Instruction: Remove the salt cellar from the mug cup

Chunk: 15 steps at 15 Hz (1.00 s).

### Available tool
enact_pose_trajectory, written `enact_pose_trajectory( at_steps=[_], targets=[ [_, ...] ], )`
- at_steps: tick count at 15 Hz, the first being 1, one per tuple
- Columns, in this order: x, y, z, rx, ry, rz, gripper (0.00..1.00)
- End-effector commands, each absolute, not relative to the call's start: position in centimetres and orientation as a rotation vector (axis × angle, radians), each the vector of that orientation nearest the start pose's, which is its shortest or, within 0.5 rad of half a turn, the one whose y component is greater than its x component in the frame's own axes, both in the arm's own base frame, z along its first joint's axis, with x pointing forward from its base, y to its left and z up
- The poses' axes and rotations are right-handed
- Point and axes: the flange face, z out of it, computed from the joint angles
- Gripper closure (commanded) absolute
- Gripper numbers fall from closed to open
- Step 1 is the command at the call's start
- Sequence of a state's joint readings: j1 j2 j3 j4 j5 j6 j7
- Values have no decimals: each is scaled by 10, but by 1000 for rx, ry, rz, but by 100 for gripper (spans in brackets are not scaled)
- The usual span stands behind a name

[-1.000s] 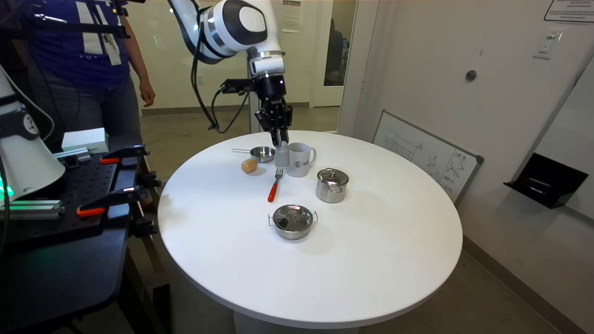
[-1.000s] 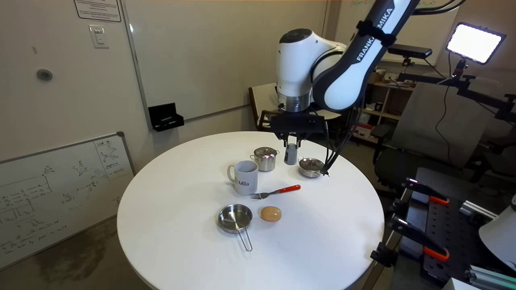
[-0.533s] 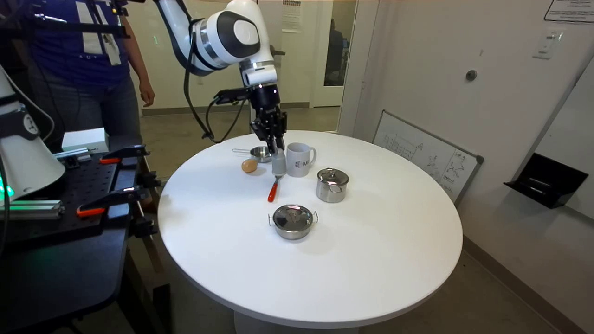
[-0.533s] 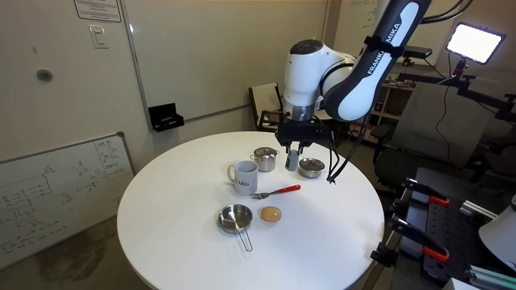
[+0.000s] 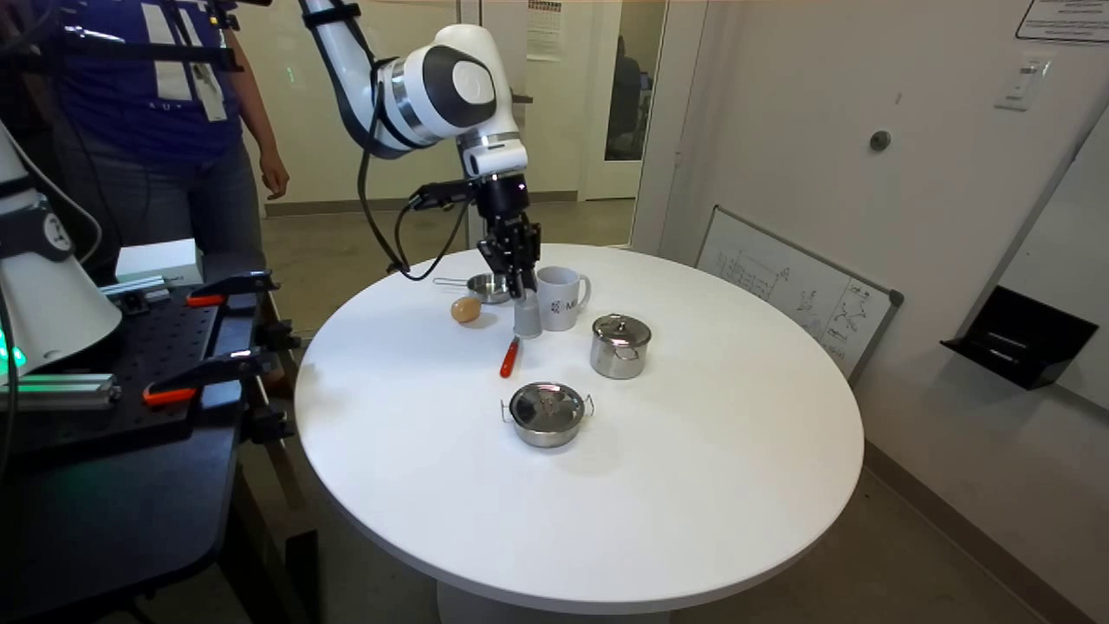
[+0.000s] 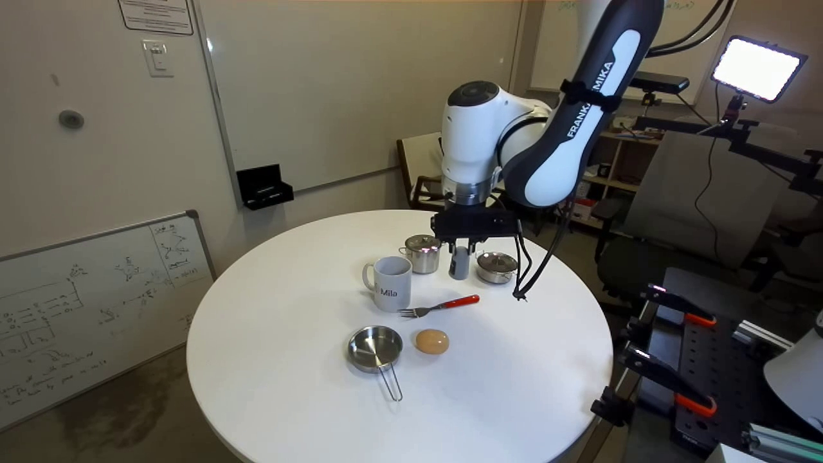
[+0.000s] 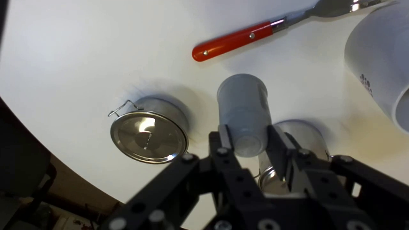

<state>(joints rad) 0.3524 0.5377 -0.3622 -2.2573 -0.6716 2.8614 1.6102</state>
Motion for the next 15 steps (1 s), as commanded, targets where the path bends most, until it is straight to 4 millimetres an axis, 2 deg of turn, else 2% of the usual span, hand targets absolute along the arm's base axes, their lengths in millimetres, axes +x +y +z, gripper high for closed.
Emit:
enact_pose_trajectory(
  at_steps=[1, 5, 6, 15],
  targets=[
    [533, 19, 134, -2997, 1479, -520, 67],
    [539, 19, 127, -3007, 1473, -528, 67],
    [539, 19, 127, -3007, 1473, -529, 92],
    [552, -5, 92, -3015, 1508, -463, 92]
  ],
)
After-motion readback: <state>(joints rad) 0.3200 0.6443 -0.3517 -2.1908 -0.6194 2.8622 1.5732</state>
